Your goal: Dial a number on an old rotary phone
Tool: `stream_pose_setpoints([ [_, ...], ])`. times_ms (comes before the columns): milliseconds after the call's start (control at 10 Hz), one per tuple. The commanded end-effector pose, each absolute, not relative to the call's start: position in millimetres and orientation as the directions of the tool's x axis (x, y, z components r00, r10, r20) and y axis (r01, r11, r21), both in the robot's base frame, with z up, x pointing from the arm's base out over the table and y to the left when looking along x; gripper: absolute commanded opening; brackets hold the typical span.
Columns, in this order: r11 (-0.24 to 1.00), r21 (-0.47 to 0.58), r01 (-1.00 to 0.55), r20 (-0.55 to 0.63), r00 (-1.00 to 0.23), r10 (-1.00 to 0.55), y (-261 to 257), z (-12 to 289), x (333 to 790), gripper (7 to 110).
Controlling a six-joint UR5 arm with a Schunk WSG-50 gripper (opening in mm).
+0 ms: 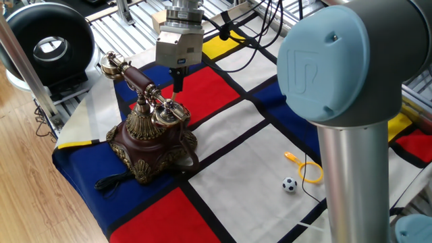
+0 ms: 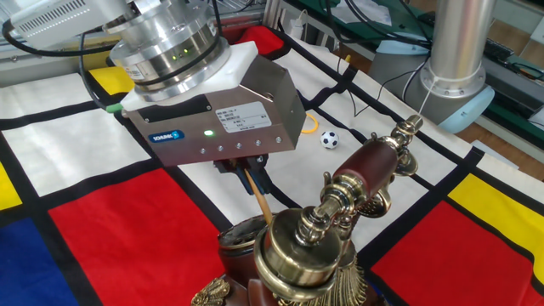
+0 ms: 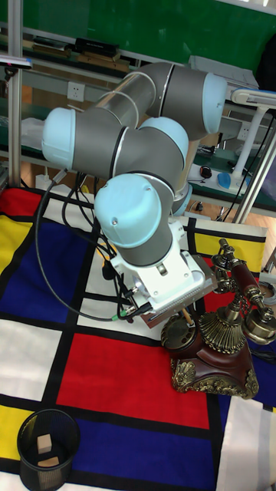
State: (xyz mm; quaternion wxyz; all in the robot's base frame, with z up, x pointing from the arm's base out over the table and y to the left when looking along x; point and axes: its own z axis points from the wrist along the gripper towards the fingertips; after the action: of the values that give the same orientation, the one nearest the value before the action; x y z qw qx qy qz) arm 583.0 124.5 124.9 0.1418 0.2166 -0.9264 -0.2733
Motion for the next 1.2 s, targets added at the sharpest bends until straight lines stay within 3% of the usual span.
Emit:
stream_pose_setpoints([
  [0, 0.75, 0.577, -0.322, 0.133, -0.869, -0.476, 127.9, 125.5, 586.7, 7],
  [1100, 0.756, 0.575, -0.311, 0.132, -0.877, -0.462, 131.6, 120.2, 590.1, 7],
])
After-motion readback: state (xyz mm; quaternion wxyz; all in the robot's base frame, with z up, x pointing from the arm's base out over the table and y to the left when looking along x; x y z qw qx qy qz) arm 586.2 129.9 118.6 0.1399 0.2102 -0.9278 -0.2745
